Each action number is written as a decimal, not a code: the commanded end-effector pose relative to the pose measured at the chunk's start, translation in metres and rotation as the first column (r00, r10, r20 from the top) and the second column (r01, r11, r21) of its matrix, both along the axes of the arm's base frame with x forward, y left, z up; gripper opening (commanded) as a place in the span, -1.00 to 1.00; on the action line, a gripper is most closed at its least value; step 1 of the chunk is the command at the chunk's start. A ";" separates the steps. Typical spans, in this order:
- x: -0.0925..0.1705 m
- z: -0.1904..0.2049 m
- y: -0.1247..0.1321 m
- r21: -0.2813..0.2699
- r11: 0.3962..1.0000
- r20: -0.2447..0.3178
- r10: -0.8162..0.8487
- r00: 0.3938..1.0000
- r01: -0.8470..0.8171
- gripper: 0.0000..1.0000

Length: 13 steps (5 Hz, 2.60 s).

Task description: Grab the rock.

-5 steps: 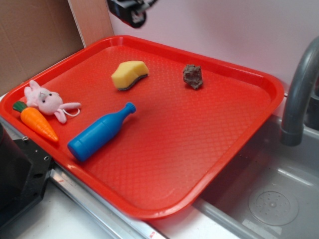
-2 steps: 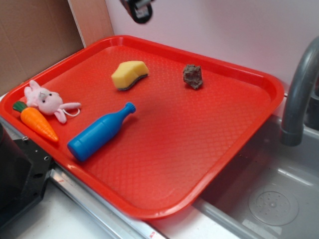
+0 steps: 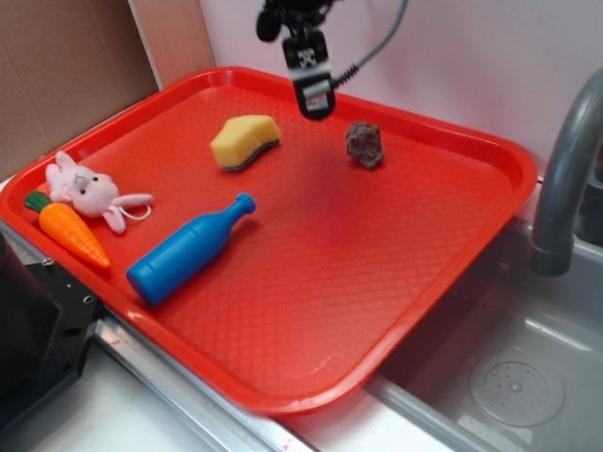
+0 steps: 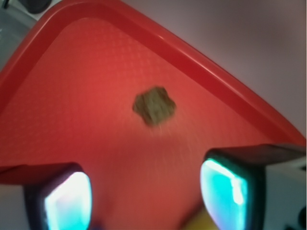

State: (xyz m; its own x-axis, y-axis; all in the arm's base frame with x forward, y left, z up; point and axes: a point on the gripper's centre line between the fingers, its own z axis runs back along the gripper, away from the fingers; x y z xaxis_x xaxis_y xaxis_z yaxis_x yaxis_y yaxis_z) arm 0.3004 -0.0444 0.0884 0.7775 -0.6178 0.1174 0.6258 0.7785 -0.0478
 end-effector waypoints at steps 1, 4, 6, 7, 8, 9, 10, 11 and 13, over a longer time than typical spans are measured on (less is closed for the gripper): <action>0.023 -0.018 -0.006 -0.024 0.999 0.067 -0.036 0.997 0.037 1.00; 0.038 -0.044 -0.027 -0.004 0.996 0.064 -0.093 0.994 0.093 1.00; 0.033 -0.041 -0.021 0.034 0.999 0.063 -0.015 0.998 0.013 -1.00; 0.018 -0.014 -0.007 0.081 0.989 0.105 0.118 0.987 -0.127 -1.00; -0.017 0.027 0.008 0.138 0.921 0.142 0.346 0.927 -0.365 -1.00; -0.055 0.061 0.016 0.208 0.791 0.148 0.555 0.818 -0.575 -1.00; -0.085 0.090 0.013 0.197 0.665 0.121 0.713 0.691 -0.720 -1.00; -0.103 0.110 0.013 0.157 0.614 0.092 0.771 0.630 -0.774 -1.00; -0.116 0.151 0.040 0.088 0.565 0.126 0.811 0.572 -0.821 -1.00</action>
